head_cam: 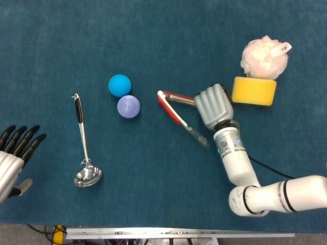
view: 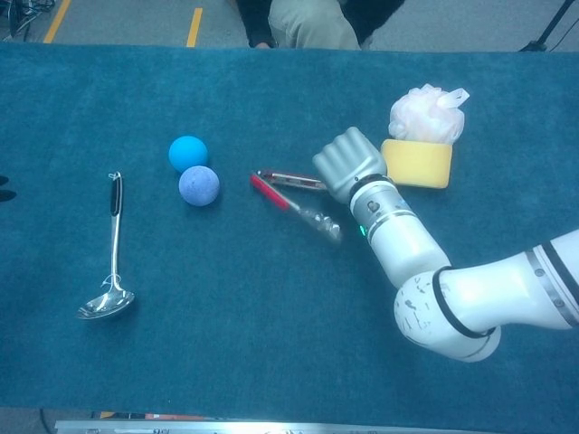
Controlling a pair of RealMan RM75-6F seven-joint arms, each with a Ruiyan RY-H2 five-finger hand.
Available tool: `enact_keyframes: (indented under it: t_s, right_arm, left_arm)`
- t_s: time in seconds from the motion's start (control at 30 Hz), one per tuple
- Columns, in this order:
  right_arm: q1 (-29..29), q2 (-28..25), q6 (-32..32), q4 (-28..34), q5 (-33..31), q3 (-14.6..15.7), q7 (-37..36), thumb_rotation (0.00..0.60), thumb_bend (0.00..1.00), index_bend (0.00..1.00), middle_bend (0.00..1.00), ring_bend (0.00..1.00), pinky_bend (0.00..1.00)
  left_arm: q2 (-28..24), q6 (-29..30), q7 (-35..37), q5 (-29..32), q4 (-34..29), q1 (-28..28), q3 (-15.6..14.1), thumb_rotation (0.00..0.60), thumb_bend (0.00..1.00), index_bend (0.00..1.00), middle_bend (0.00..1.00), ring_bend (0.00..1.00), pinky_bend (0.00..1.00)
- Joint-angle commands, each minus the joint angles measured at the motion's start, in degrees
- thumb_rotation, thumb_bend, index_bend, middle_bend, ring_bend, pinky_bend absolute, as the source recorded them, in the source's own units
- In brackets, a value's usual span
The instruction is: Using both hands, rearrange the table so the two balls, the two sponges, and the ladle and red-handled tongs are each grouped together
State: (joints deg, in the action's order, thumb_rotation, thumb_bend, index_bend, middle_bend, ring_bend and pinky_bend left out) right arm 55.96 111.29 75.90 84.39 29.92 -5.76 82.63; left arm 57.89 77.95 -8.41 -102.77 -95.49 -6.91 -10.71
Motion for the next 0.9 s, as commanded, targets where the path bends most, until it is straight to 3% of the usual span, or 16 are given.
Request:
enact_keyframes:
  t_s: [0.03,0.37,0.67,0.9]
  right_arm:
    - [-0.3,-0.1,-0.2,0.1,0.6,0.2,-0.5,0.6,0.53,0.58,0.61,0.55,0.73]
    - [-2.2,-5.1,0.2,8.3,4.9,3.9,-1.6,0.6,0.53,0.6,0.63,0.57,0.74]
    - [-5.2,-12.3,1.0,18.8,12.7,12.0,-3.7,0.6,0.52,0.61,0.63,0.57,0.74]
    - [-7.4,-16.2,0.4,22.6,19.7,17.6,-6.4,0.6,0.52,0.6,0.63,0.57,0.74]
  left_arm:
    - [0.0,0.1,-0.1,0.0,0.0,0.1,0.0,0.6,0.22,0.0,0.0,0.0,0.03]
    - [-0.2,0.6,-0.6,-0.2,-0.4,0.5,-0.2,0.6,0.22,0.0,0.0,0.0,0.03]
    - [-0.1,0.2,-1.2,-0.4,-0.8,0.3,-0.2,0.6,0.22,0.0,0.0,0.0,0.03]
    - [-0.1,0.0,-1.6,-0.3,-1.2,0.2,-0.1,0.6,0.22,0.0,0.0,0.0,0.03]
